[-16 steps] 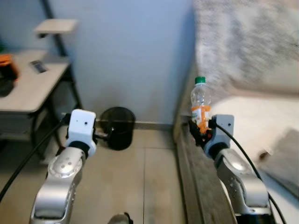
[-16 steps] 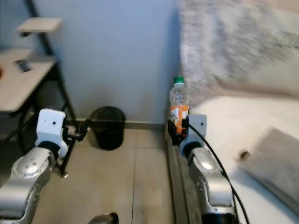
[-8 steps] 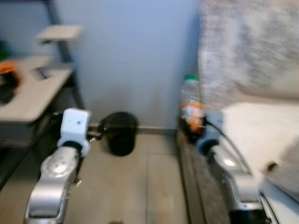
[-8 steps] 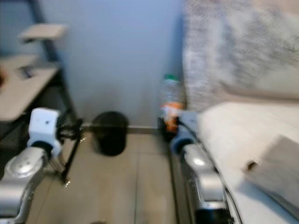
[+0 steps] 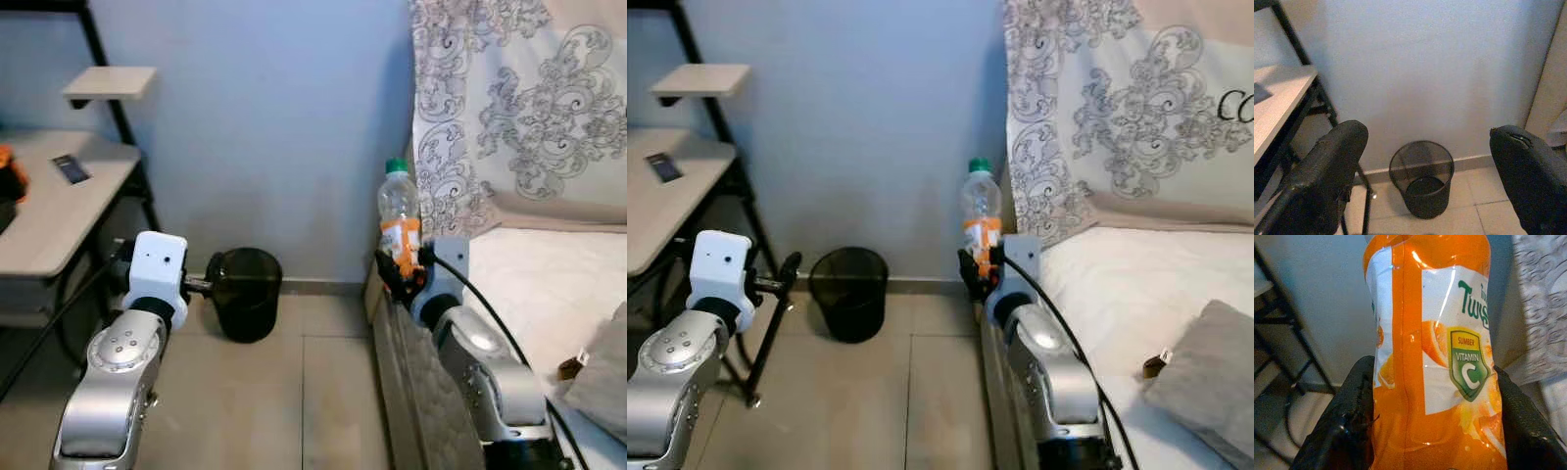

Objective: Clean up the room

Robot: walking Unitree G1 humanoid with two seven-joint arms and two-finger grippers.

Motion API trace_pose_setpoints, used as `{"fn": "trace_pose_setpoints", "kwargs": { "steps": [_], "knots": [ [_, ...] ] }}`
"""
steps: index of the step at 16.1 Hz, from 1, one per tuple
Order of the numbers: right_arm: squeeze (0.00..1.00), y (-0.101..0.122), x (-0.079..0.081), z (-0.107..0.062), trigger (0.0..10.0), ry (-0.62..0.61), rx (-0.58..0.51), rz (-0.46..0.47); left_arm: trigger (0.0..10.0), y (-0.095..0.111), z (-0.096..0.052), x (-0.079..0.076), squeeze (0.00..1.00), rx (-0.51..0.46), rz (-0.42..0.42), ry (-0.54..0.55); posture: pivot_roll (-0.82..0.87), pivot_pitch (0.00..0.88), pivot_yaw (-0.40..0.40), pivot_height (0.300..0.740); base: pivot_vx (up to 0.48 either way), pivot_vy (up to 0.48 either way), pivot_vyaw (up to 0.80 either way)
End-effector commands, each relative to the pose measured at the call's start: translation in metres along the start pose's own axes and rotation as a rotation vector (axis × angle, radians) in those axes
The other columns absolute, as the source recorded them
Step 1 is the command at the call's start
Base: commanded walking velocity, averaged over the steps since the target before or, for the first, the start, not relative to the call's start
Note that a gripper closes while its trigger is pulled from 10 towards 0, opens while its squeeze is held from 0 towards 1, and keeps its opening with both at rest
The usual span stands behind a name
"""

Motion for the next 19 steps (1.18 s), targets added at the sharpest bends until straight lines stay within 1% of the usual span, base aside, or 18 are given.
{"fn": "trace_pose_setpoints", "kwargs": {
  "steps": [1,2,5,7,9,10,13,14,16,19],
  "knots": [
    [0.0,0.001,-0.0101,-0.0026,10.0,-0.028,0.002,0.001,10.0,0.0035,0.001,-0.0066,0.0,-0.013,0.004,-0.022,0.02,0.0,-0.03,0.74,0.311,0.0,0.8],
    [0.0,0.0014,-0.0099,-0.0023,10.0,-0.026,0.001,-0.009,10.0,0.0037,0.001,-0.0067,0.0,-0.013,0.004,-0.022,0.02,0.0,-0.03,0.74,0.319,0.0,0.8],
    [0.0,0.0001,-0.0093,-0.0015,10.0,-0.039,0.005,0.007,10.0,0.0041,0.0015,-0.0065,0.0,-0.013,0.006,-0.024,0.02,0.0,-0.03,0.74,0.319,0.0,0.0],
    [0.0,-0.0018,-0.0075,-0.0015,10.0,-0.012,0.02,-0.001,10.0,0.0041,0.0017,-0.0056,0.0,-0.013,0.007,-0.022,0.02,0.0,-0.029,0.74,0.328,0.0,0.0],
    [0.0,-0.0019,-0.0078,-0.0015,10.0,-0.011,0.022,-0.001,10.0,0.0044,0.0018,-0.0059,0.0,-0.013,0.008,-0.022,0.02,0.0,-0.029,0.74,0.33,0.0,0.0],
    [0.0,-0.0014,-0.0051,-0.0012,10.0,0.012,0.021,-0.015,10.0,0.0045,0.0019,-0.0056,0.0,-0.013,0.009,-0.023,0.02,0.0,-0.027,0.74,0.33,0.0,0.0],
    [0.0,-0.0011,-0.0028,-0.0019,10.0,0.028,0.023,-0.032,10.0,0.0048,0.0018,-0.006,0.0,-0.014,0.009,-0.024,0.02,0.0,-0.029,0.74,0.33,0.0,0.71],
    [0.0,-0.0013,-0.0033,-0.0019,10.0,0.022,0.023,-0.036,10.0,0.0049,0.0018,-0.0063,0.0,-0.014,0.009,-0.025,0.02,0.0,-0.03,0.74,0.334,0.0,0.8],
    [0.0,-0.0031,-0.0071,-0.0019,10.0,-0.008,0.031,-0.024,10.0,0.005,0.0017,-0.0065,0.0,-0.016,0.009,-0.028,0.02,0.0,-0.03,0.74,0.33,0.0,0.0],
    [0.0,-0.0045,-0.0085,-0.0023,10.0,-0.009,0.036,-0.027,10.0,0.005,0.0015,-0.0071,0.0,-0.018,0.014,-0.033,0.02,0.0,-0.032,0.74,0.331,0.0,0.0]
  ]
}}
Point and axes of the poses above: a point about 5 cm out from each wrist's last joint towards the gripper, its own z axis pointing out of the wrist towards the gripper, its own y axis along the axis of the wrist's last joint, x = y × z, the point moved 2 cm from there along z, pointing out of the wrist towards the gripper, and after that the axes turned 3 degrees about -z, right-handed, at the moved point
